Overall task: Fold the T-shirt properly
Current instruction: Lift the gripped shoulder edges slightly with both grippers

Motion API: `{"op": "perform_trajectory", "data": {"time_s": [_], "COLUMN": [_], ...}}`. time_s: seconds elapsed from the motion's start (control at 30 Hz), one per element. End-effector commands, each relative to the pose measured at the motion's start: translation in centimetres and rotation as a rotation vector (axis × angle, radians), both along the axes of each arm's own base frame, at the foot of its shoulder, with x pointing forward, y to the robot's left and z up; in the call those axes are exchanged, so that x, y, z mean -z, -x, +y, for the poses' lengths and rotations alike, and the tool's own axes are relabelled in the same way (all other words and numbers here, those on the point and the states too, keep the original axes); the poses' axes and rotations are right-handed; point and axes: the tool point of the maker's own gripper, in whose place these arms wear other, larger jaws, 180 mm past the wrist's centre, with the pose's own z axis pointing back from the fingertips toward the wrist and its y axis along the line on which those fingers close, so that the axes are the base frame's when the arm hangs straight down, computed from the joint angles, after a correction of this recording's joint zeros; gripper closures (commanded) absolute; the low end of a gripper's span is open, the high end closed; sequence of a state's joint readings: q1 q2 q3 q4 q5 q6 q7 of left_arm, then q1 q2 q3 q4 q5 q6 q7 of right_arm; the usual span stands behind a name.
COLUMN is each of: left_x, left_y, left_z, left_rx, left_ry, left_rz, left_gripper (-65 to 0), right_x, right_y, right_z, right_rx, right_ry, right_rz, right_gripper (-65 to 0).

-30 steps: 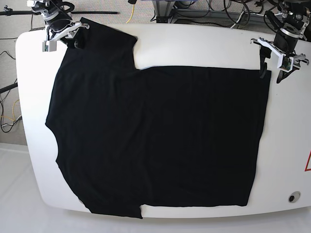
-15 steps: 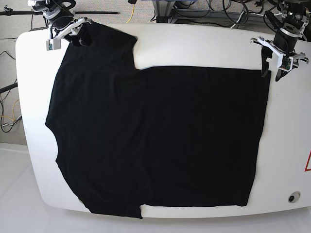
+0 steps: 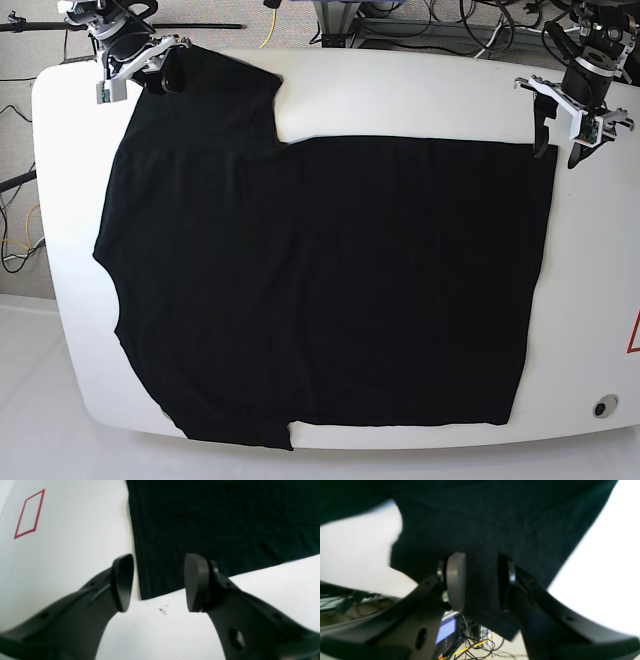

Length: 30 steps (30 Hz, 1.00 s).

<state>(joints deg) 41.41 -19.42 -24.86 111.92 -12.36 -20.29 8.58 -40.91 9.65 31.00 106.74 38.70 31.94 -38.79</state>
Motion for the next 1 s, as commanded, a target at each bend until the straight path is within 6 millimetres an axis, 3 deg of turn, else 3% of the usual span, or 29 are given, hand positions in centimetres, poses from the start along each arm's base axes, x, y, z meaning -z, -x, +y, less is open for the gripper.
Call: {"op": "perform_trajectory", "data": {"time_s": [0.0,0.17,0.43,0.83,0.9,0.97], "left_x": [-0.9,-0.9,-1.0,-1.3,-1.0,-0.9], "left_y": [-0.3,-0.3,-0.2,-0.5,-0.4,-0.4], "left_z": [0.1,0.2,0.2,0.0,-0.3,-0.3], "left_rx": [0.009,0.006,0.013,0.019,0.027,0.029], "left_ry": [0.002,-0.001,-0.002,0.011,0.024,0.026], "left_rz": [-0.03,-0.027,-0.033,-0.053,-0.036,-0.03], "left_gripper": [-32.9,-33.6,-33.6,-27.3,-20.7,-18.2], "right_x": [-0.6,-0.3,-0.3,0.2,0.4,0.5], "right_y": [-0.3,0.0,0.9,1.3,1.3,1.5], "right_z": [-0.6,-0.7,0.5,1.2,1.1,1.1], "right_rx": [0.001,0.005,0.001,-0.03,-0.038,-0.049], "right_ry": [0.016,0.006,-0.091,-0.095,-0.065,-0.051], "right_rz": [-0.027,-0.004,0.048,0.075,0.071,0.074], "right_gripper": [-21.0,-22.6,-37.7,-35.4,-36.7,-37.4]}}
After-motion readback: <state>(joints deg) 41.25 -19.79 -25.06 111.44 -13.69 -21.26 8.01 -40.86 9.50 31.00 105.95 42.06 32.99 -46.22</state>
